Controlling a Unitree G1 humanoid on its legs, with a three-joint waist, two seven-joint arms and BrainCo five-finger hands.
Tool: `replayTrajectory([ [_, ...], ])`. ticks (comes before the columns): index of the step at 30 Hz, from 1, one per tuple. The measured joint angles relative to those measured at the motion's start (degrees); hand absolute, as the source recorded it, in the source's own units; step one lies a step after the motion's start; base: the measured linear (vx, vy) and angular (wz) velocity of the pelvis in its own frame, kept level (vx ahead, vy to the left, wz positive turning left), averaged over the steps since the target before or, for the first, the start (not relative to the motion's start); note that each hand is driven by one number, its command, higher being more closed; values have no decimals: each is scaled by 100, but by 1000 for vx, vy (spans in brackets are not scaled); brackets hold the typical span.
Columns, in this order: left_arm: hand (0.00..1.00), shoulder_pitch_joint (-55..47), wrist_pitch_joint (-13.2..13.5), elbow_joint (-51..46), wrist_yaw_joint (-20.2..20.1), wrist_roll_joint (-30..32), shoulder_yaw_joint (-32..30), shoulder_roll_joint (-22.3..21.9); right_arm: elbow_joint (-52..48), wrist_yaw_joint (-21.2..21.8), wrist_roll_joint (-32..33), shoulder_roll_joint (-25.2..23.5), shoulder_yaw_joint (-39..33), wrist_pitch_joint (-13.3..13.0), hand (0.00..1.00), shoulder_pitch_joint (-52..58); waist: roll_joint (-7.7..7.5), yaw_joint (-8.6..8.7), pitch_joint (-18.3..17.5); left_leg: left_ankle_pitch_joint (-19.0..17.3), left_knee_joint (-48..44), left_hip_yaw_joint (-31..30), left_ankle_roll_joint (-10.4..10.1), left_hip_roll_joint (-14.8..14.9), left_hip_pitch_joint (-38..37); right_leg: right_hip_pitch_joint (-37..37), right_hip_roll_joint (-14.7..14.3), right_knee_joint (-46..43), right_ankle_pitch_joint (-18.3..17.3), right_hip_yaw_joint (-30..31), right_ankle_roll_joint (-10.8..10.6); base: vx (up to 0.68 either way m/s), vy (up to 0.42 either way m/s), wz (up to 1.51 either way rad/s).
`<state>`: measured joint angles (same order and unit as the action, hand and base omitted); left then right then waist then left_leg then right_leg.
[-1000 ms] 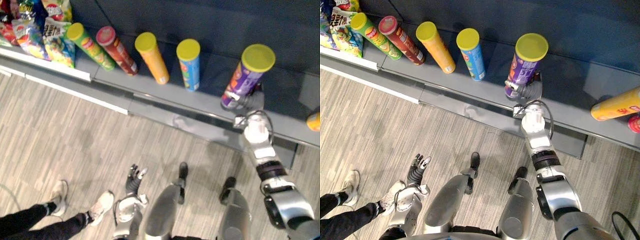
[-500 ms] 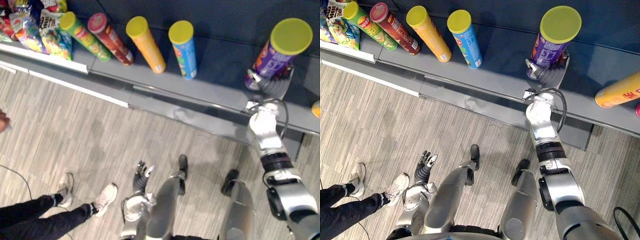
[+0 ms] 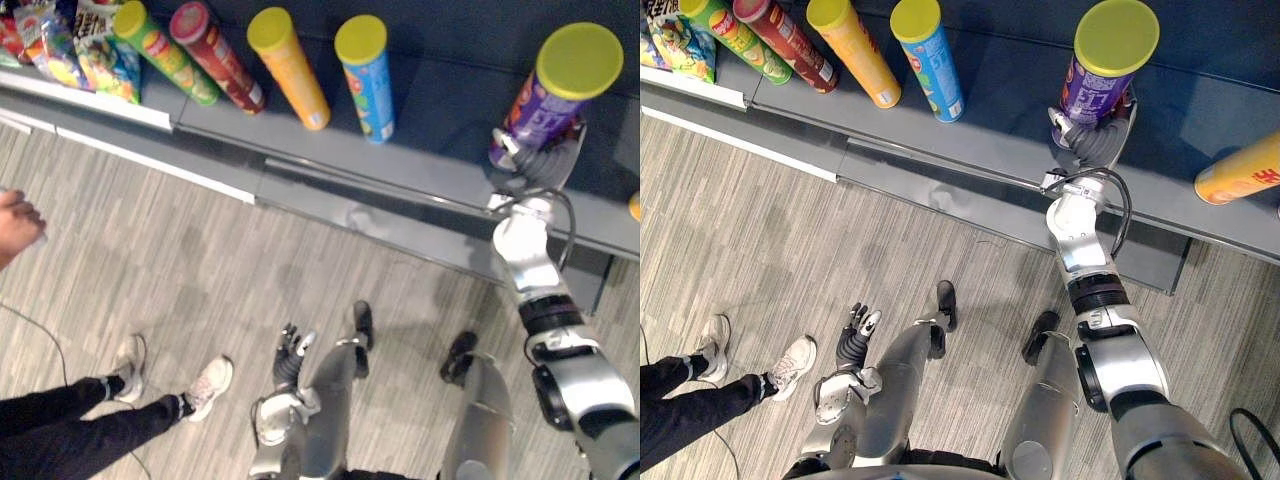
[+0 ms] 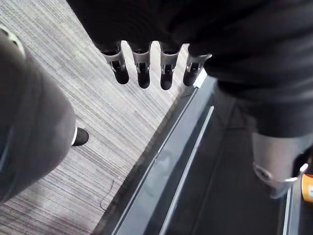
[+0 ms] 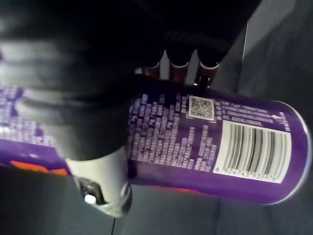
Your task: Put the gum and the chips on the shelf.
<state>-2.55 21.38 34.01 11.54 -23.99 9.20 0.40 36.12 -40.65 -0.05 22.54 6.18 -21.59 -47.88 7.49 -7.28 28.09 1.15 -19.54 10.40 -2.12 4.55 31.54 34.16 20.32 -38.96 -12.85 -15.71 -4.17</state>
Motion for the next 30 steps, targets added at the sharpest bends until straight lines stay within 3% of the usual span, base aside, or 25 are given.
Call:
replayTrajectory([
  [18, 0, 56, 135, -99, 68, -21, -7, -27, 760, 212, 4, 56, 339, -4, 100, -433, 19, -138, 1, -78, -408, -137, -22, 120, 583, 393, -57, -170, -30, -85, 54, 7, -55, 1],
  [27, 0, 101, 156, -182, 59, -237, 59, -52, 998, -42, -10, 252, 344, 17, 100, -629, 69, -253, -4, -199, -711, -143, -24, 216, 915, 681, -102, -352, -65, -37, 110, 11, -58, -3],
  [30, 0, 135, 168, -182, 58, -245, 73, -77, 1000, -64, -10, 367, 364, 8, 100, -702, 149, -291, 15, -214, -769, -153, -22, 219, 975, 737, -90, -418, -78, -31, 125, -2, -53, 1],
])
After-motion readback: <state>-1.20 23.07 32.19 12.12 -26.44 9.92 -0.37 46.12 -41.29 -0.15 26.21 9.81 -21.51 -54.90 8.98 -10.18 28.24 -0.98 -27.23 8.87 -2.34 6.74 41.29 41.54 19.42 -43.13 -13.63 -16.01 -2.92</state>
